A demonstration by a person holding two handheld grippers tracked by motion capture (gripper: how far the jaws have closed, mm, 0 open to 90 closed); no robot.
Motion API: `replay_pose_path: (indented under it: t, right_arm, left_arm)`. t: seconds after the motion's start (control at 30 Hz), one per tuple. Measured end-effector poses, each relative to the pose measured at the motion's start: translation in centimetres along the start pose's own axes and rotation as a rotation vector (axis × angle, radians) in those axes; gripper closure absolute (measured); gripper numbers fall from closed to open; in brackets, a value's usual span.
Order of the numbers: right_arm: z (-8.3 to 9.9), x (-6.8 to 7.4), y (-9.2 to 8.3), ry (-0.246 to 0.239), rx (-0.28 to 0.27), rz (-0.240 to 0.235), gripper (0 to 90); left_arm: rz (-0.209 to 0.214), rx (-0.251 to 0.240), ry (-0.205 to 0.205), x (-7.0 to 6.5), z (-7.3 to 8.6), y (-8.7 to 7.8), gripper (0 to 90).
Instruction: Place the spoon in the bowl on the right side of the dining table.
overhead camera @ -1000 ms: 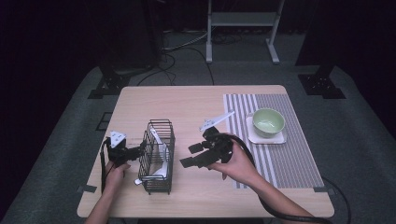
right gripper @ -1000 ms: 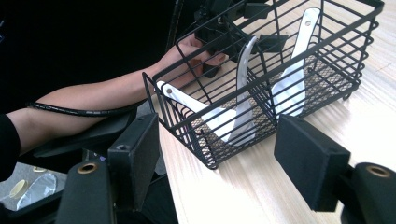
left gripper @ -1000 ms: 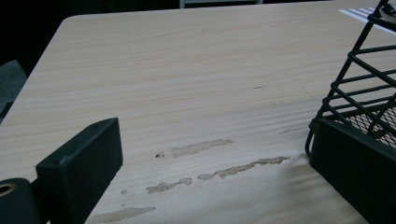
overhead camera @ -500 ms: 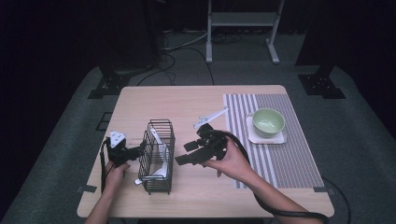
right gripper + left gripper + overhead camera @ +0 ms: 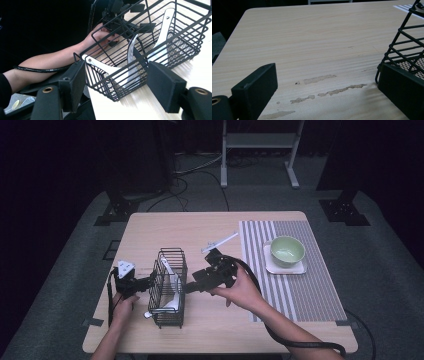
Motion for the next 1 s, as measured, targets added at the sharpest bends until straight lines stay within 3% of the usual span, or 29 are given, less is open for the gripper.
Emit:
replay_pose_path:
  t: [1.0]
  right_arm:
    - [-2.4, -0.3, 2.6, 0.058, 0.019, 0.002, 34.3]
  left_arm:
    - [0.002, 0.001, 0.0, 0.0, 0.0, 0.0, 1.6]
Point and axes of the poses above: each handheld gripper's, and its own axes: y roughly forward along the jaws, z roughly out of its underside, x roughly to its left, the point moved 1 cm from there along y, roughly forward along the jaws, and after that the axes turned 9 degrees about y, right-handed, at the moved point
